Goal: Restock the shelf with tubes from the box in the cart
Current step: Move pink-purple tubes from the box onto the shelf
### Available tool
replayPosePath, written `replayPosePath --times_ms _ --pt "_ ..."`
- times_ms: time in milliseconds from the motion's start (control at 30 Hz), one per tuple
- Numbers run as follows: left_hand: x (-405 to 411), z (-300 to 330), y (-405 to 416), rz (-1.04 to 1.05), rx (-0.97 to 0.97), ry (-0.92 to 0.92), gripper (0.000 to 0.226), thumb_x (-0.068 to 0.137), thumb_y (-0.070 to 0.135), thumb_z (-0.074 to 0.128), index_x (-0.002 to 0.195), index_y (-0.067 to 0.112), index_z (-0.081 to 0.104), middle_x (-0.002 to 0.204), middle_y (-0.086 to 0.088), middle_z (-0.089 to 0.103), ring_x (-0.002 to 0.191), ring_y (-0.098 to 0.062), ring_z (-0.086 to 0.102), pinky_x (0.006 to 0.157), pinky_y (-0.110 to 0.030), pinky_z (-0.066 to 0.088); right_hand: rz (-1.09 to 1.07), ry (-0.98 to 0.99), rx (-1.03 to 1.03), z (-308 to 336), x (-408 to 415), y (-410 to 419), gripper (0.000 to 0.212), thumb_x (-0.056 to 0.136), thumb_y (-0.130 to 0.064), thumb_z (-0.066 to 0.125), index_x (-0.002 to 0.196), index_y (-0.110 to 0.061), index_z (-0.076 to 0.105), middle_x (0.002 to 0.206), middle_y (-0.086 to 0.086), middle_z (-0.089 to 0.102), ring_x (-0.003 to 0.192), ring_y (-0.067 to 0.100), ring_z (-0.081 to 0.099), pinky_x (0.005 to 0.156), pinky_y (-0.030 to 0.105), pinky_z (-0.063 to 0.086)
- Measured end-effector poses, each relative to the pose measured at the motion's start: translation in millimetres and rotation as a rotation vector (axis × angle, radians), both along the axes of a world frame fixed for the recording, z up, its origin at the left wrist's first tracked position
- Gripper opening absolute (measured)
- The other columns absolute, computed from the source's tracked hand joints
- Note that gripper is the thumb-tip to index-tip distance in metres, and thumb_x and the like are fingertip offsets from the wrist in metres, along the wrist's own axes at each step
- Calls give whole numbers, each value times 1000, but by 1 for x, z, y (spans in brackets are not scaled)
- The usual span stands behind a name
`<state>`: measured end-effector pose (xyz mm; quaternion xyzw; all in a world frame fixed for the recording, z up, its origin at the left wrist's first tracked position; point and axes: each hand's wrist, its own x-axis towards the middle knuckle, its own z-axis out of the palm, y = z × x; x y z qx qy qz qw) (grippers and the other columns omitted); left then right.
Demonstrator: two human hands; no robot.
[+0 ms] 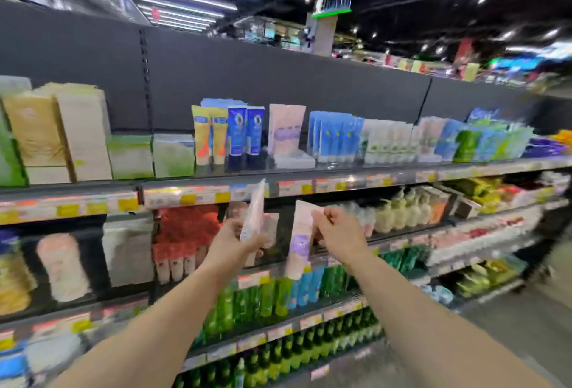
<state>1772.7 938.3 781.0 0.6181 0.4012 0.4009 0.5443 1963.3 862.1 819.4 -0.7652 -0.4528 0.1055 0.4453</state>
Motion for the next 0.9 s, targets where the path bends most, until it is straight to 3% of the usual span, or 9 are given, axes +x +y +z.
replayPosePath --times_ms 67,200,300,400,467,600,700,800,900 --pt "17 10 12 -2 40 22 31 70 25 80 95 21 61 89 -10 70 72 -22 65 65 -39 54 -6 11 25 7 20 12 34 93 -38 55 68 -17 53 70 3 62 78 31 65 75 48 55" --pt "46 26 44 -37 104 9 18 76 27 74 86 14 69 70 -3 63 60 -17 57 49 -27 48 51 -9 65 29 48 52 33 92 -37 55 74 -11 59 73 8 66 77 31 65 76 53 54" --pt "64 43 76 -58 143 -11 5 88 17 66 89 13 69 71 3 65 59 -4 60 52 -17 48 61 -36 125 58 63 85 28 94 -35 53 78 -13 59 80 6 67 80 27 66 80 50 54" --pt "77 68 107 -74 173 -58 6 88 18 66 91 21 70 79 3 71 66 -8 64 60 -22 51 93 -7 174 92 79 120 26 96 -31 51 81 -10 58 81 5 68 79 28 68 81 50 55" --pt "85 86 126 -88 221 -75 8 90 17 66 96 21 69 87 4 74 72 -8 69 58 -17 51 94 -40 235 115 90 144 25 95 -31 50 81 -11 58 79 6 69 77 30 68 80 51 55" --pt "97 112 153 -78 360 -37 11 89 26 67 99 28 66 91 16 73 82 -6 70 67 -23 57 122 -85 387 148 108 186 13 95 -29 51 84 -27 58 75 -2 68 75 26 67 78 48 56" --pt "105 111 165 -70 405 7 10 88 26 67 98 28 66 88 17 72 78 -2 68 62 -17 53 160 -182 354 160 118 212 11 96 -25 49 89 -25 57 80 -2 67 77 20 65 75 40 55" --pt "109 106 175 -57 400 40 14 87 29 68 101 29 67 91 16 73 82 -3 68 67 -18 52 190 -315 272 165 127 235 11 95 -25 49 95 -22 59 80 -9 62 77 12 57 72 30 42" --pt "111 101 184 -19 345 42 22 85 32 69 107 31 67 98 16 72 90 -3 68 77 -24 53 179 -440 161 163 135 255 10 94 -30 48 91 -30 57 80 -12 64 85 14 57 84 32 40"
